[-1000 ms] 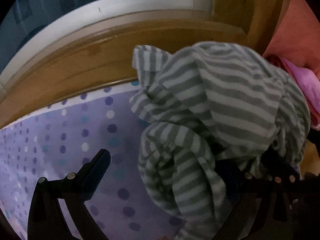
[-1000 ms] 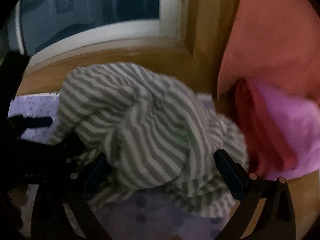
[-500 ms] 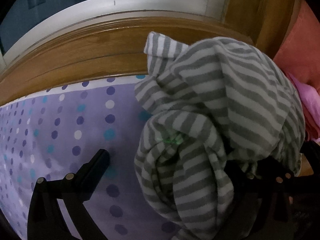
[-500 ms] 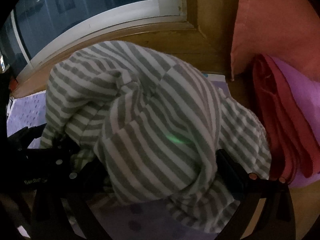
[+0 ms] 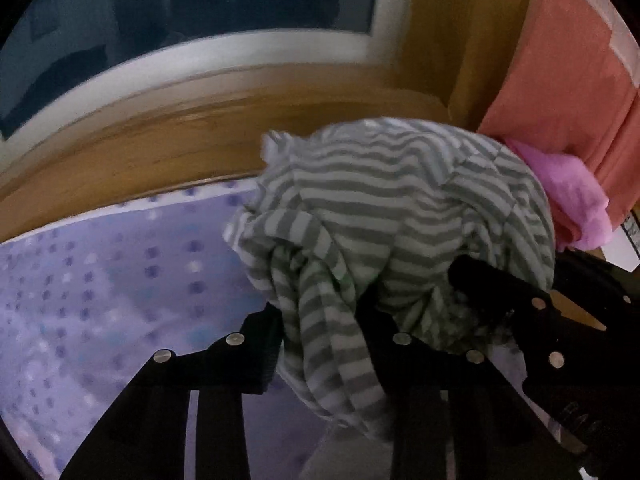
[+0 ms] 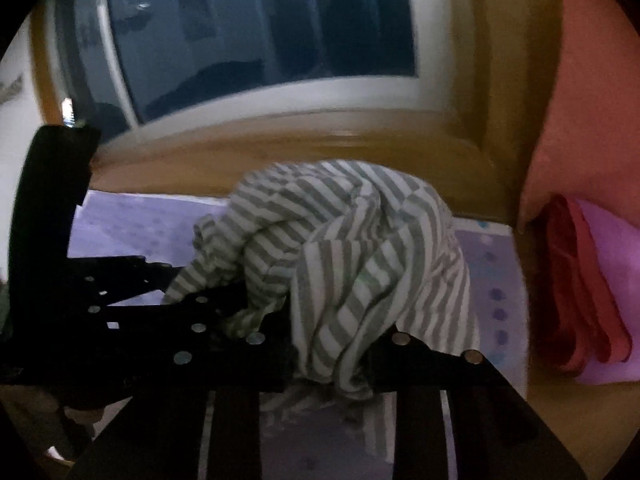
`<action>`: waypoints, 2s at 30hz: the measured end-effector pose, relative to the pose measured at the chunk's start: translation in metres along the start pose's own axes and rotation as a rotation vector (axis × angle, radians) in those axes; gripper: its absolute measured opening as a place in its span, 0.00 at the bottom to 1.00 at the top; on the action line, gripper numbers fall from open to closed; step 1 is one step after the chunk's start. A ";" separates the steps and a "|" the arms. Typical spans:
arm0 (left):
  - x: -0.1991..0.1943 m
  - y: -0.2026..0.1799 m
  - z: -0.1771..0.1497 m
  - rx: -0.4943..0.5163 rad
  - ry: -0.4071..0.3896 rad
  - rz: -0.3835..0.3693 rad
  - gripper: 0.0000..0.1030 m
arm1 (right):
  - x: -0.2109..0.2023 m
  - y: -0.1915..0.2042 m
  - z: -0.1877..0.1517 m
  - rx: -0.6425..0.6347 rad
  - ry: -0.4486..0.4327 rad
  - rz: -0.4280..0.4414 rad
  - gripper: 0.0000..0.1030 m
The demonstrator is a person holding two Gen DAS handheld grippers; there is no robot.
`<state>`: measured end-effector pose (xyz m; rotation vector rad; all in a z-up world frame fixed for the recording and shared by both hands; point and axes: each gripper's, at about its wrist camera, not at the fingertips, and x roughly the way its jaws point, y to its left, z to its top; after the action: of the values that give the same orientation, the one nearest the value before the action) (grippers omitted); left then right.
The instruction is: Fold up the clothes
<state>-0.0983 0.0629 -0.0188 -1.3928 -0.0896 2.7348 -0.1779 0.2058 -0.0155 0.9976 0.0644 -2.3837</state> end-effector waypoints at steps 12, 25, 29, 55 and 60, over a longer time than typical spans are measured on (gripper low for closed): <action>-0.088 0.116 -0.034 -0.035 -0.073 0.111 0.32 | 0.000 0.170 -0.012 -0.130 -0.021 0.193 0.24; -0.086 0.238 -0.105 -0.152 0.072 0.046 0.32 | 0.044 0.285 -0.052 -0.079 0.123 0.079 0.28; -0.099 0.228 -0.109 -0.077 0.047 0.018 0.32 | 0.028 0.287 -0.059 -0.059 0.109 0.046 0.48; -0.041 0.142 -0.046 0.216 0.091 -0.127 0.51 | 0.042 0.105 -0.046 0.406 0.124 0.005 0.63; -0.014 0.148 -0.057 0.153 0.137 -0.143 0.50 | 0.076 0.120 -0.049 0.348 0.192 -0.002 0.65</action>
<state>-0.0491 -0.0848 -0.0537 -1.4651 0.0264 2.4672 -0.1292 0.0801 -0.0824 1.3842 -0.2886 -2.3408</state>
